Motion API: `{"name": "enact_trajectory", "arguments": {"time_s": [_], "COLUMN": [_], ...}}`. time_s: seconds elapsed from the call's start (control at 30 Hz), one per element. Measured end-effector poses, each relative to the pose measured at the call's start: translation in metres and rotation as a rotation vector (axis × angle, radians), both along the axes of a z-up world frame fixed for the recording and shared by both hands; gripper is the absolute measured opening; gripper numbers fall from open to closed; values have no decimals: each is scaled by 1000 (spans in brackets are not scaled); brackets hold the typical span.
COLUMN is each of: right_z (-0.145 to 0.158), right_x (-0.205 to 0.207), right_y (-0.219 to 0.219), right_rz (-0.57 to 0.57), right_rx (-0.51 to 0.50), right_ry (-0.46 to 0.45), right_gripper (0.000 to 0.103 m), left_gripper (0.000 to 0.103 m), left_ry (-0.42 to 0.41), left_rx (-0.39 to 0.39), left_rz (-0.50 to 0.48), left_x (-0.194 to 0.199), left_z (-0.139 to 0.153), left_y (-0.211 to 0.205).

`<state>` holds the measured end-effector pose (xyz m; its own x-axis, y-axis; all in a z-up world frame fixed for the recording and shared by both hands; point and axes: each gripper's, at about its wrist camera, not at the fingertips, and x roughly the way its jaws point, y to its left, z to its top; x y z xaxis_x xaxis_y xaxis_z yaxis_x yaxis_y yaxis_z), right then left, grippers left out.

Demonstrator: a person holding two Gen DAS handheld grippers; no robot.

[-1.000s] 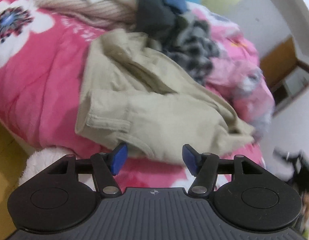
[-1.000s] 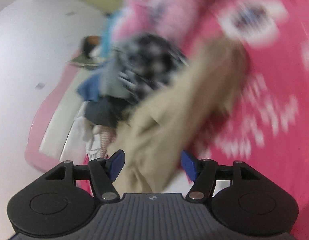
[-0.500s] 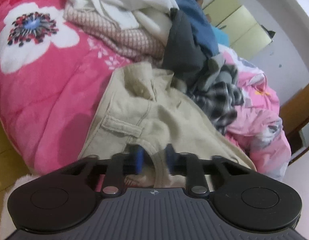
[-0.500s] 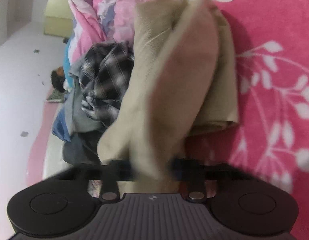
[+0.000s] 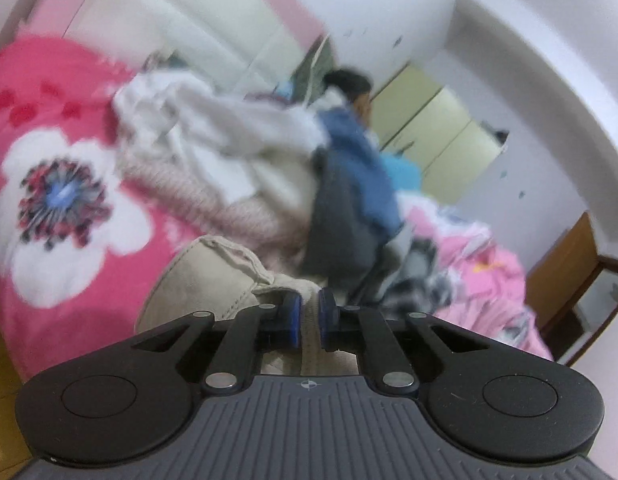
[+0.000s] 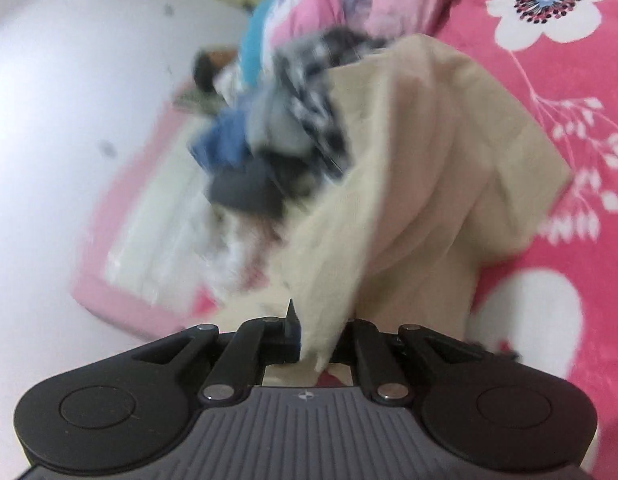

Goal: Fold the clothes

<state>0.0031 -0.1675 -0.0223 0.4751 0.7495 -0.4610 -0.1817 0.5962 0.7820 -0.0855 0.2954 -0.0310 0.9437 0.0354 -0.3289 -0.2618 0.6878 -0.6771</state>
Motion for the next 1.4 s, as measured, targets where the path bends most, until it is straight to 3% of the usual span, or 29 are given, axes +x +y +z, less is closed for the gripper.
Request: {"name": "enact_trajectory", "arguments": {"time_s": [0.1,0.13,0.2,0.27,0.4,0.53,0.63,0.77,0.93,1.13,1.3,1.4], "right_z": [-31,-39,-39,-20,37,82,89,66,33,33,31,19], "right_x": [-1,0,-4,-9,-35,-29,-2,22,34,24,26,26], "right_y": [13,15,5,-7,-18,-11,10,43,58,-7,-68,-94], "right_rz": [19,23,30,62,122,128,116,156,107,-101,-326,-396], "right_rx": [-290,-382,-412,-384,-456,-354,-315,-263,-305,-254,-220,-170], "right_ry": [60,82,101,61,-180,-320,-315,-241,-161,-137,-76,-13], "right_gripper": [26,39,53,53,53,54,54,54,54,54,59,59], "left_gripper": [9,12,30,38,42,42,42,43,48,52,56,58], "left_ry": [129,141,149,124,100,105,102,85,76,-16,-79,-85], "left_rx": [-114,-136,-170,-182,-191,-165,-131,-47,37,170,216,232], "left_rz": [-80,-89,-100,-98,-127,-134,-136,-124,-74,-58,-146,-210], "left_x": [4,1,-5,-12,-14,-12,-17,-27,-38,-39,-20,-6], "left_z": [-36,-44,-54,-55,-53,-53,-51,-39,-25,-3,9,12], "left_y": [9,10,11,13,21,20,18,18,22,7,-21,-43]}}
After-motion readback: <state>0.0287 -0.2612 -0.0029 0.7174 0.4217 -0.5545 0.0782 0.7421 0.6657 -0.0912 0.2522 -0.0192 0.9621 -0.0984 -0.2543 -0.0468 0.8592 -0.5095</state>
